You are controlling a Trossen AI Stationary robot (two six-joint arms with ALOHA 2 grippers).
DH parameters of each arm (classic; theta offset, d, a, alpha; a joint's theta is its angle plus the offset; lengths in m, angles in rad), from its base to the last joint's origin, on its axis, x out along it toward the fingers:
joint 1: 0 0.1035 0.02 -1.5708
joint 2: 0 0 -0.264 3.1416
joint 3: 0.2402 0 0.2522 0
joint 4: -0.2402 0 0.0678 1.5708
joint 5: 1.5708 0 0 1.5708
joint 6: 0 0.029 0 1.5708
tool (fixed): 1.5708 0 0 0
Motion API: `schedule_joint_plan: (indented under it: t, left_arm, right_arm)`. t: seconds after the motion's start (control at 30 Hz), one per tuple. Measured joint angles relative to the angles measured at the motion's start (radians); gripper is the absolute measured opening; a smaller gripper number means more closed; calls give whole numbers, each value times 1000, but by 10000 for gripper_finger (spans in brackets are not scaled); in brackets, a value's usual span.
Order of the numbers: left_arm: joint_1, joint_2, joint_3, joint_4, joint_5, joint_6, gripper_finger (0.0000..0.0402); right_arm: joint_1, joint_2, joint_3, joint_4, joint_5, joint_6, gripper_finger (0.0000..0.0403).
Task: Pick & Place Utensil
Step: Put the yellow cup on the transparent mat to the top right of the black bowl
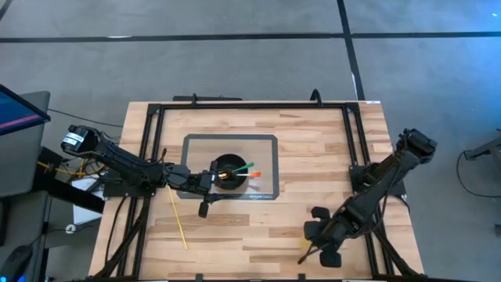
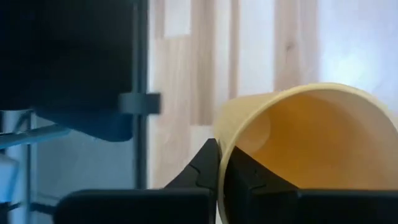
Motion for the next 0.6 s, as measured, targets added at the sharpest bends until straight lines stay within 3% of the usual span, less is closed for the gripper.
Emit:
schedule_joint_plan:
  t: [0.6]
  left_arm:
    - [0,0,0,0,0,0,121]
  right_arm:
    - [-261,2,5,4,15,-341,4]
